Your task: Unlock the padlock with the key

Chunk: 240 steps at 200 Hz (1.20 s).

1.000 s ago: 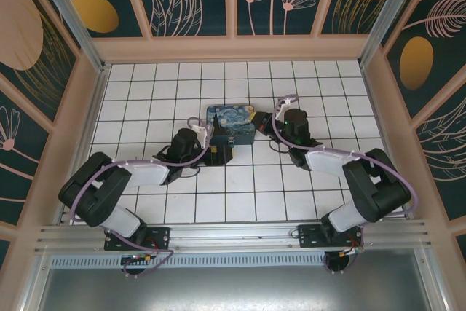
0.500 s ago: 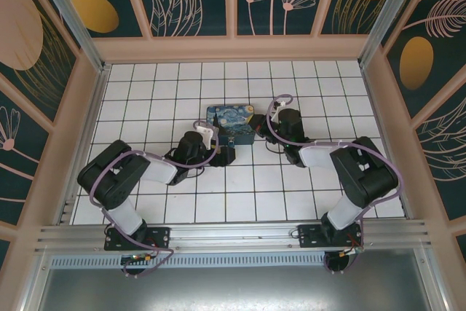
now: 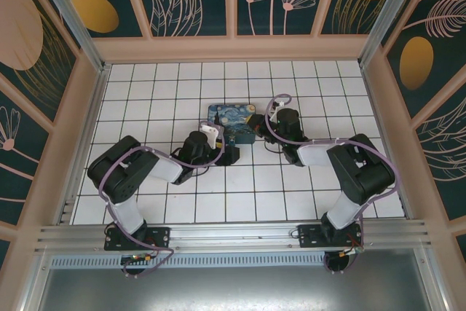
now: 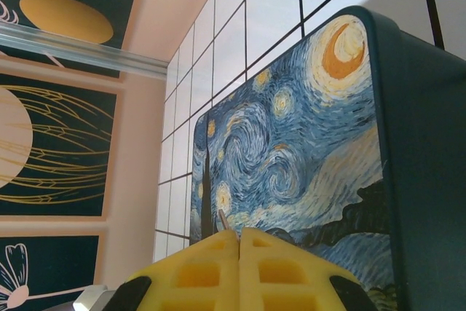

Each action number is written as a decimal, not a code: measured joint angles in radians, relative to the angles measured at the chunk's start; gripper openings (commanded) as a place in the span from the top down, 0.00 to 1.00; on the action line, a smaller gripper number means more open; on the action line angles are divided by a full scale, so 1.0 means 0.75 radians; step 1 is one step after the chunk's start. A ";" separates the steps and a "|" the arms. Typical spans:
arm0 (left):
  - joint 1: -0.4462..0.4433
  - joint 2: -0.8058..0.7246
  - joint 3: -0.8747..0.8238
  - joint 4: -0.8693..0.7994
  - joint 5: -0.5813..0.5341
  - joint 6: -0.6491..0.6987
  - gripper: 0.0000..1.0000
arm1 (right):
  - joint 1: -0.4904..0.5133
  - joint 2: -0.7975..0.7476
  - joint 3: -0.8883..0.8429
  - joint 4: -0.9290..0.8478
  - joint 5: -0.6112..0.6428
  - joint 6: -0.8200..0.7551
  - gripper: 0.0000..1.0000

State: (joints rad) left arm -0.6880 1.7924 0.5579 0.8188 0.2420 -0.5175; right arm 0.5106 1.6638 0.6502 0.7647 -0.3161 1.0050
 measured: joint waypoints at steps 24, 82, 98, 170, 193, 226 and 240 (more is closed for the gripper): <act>-0.019 0.023 0.020 0.001 -0.038 0.033 0.14 | 0.000 0.011 0.005 0.006 -0.002 0.001 1.00; -0.033 0.079 0.060 0.031 -0.106 0.092 0.14 | 0.000 0.025 0.008 0.008 -0.021 0.000 1.00; -0.034 0.094 0.075 0.035 -0.115 0.099 0.14 | 0.000 0.029 0.008 0.007 -0.025 0.000 1.00; -0.043 0.163 0.152 0.055 -0.075 0.116 0.13 | 0.000 0.046 0.009 0.002 -0.034 -0.001 1.00; -0.043 0.181 0.174 0.057 -0.044 0.116 0.13 | 0.000 0.063 0.010 -0.001 -0.035 -0.001 1.00; -0.043 0.204 0.204 0.060 -0.022 0.116 0.13 | 0.000 0.084 0.027 0.012 -0.038 -0.001 1.00; -0.043 0.211 0.212 0.060 -0.025 0.116 0.13 | 0.000 0.093 0.032 0.022 -0.041 0.000 1.00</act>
State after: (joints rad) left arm -0.7204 1.9503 0.7166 0.8635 0.2234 -0.4301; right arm 0.5106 1.7336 0.6743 0.7815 -0.3466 1.0050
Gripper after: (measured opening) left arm 0.869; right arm 0.049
